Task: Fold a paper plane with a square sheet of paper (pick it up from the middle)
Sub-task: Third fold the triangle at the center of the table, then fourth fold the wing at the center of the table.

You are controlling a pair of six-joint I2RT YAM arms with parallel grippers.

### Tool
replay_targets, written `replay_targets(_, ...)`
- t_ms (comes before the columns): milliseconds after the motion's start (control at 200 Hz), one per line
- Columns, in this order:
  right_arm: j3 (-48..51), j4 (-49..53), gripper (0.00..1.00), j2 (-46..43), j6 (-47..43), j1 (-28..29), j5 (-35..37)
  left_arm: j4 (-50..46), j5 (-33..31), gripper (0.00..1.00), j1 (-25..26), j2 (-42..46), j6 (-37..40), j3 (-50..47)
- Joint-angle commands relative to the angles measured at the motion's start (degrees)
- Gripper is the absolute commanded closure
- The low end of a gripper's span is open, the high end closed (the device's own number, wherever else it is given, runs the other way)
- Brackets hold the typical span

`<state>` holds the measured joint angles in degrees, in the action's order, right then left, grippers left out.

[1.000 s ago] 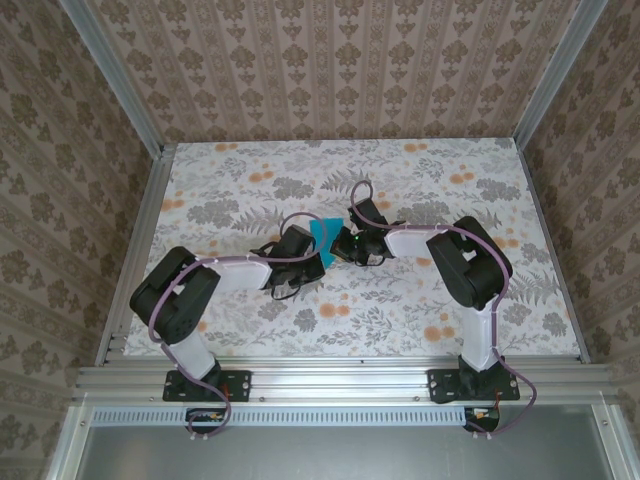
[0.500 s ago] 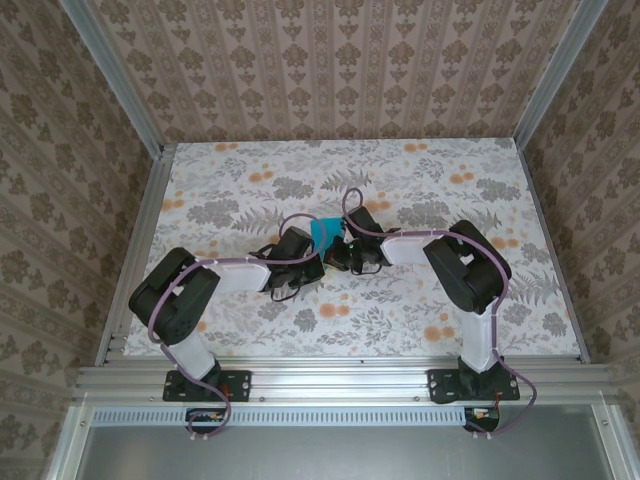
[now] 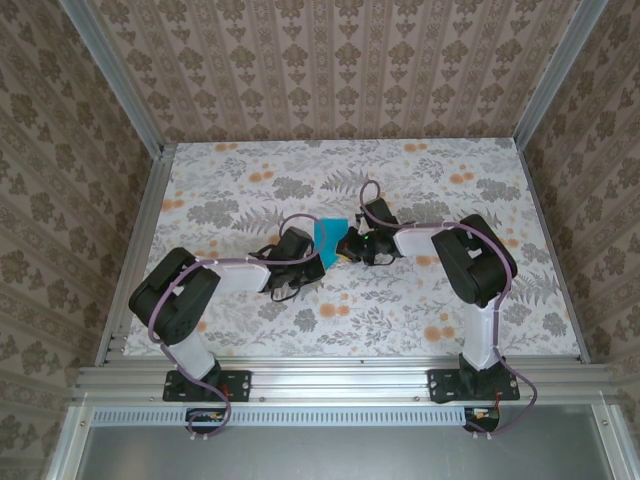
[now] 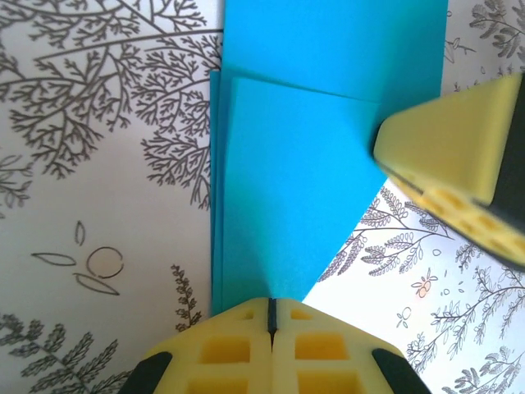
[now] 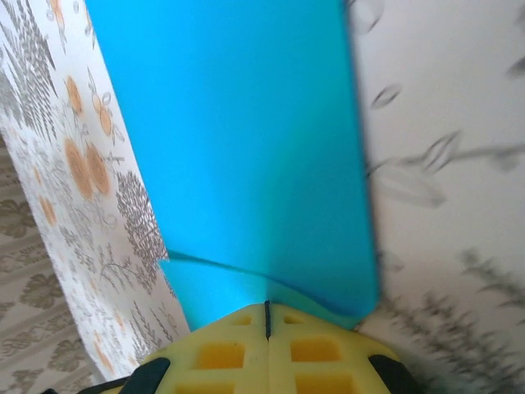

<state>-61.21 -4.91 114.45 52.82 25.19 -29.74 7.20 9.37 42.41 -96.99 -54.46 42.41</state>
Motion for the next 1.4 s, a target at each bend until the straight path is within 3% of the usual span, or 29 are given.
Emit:
replay_targets(0,-2.22,1.75,0.95,3.97,-1.97,-3.69,2.63,-10.30,0.95,1.00,0.98,-3.82,0.53,-2.95)
replay_targets(250,-7.23,9.91,0.94,1.89,-7.99,-7.33,7.06,-14.90,-0.21,1.00,1.34,-3.02,3.34,0.17)
replay_targets(415,-5.10,12.88,0.84,-6.23,-11.41,-8.08,9.25,-16.38,0.02,1.00,1.86,0.50,5.31,2.15)
replay_targets(620,6.01,11.31,0.61,-18.37,-11.09,-7.92,8.90,-18.96,0.72,0.83,1.62,7.93,8.68,7.31)
replay_targets(745,13.88,5.99,0.49,-23.51,-8.99,-7.77,5.90,-20.93,-2.52,0.69,0.63,9.91,10.33,10.11)
replay_targets(835,17.29,2.59,0.42,-25.50,-7.54,-7.41,3.30,-20.31,-3.30,0.66,-1.11,9.42,10.38,10.44)
replay_targets(1105,19.60,-3.04,0.23,-25.08,-5.77,-4.74,3.58,-15.15,-1.06,0.67,-1.90,3.50,10.52,11.85)
replay_targets(1395,15.92,-5.36,0.20,-19.22,-4.50,-1.79,2.84,-14.96,-4.17,0.84,-2.67,-1.01,10.59,12.69)
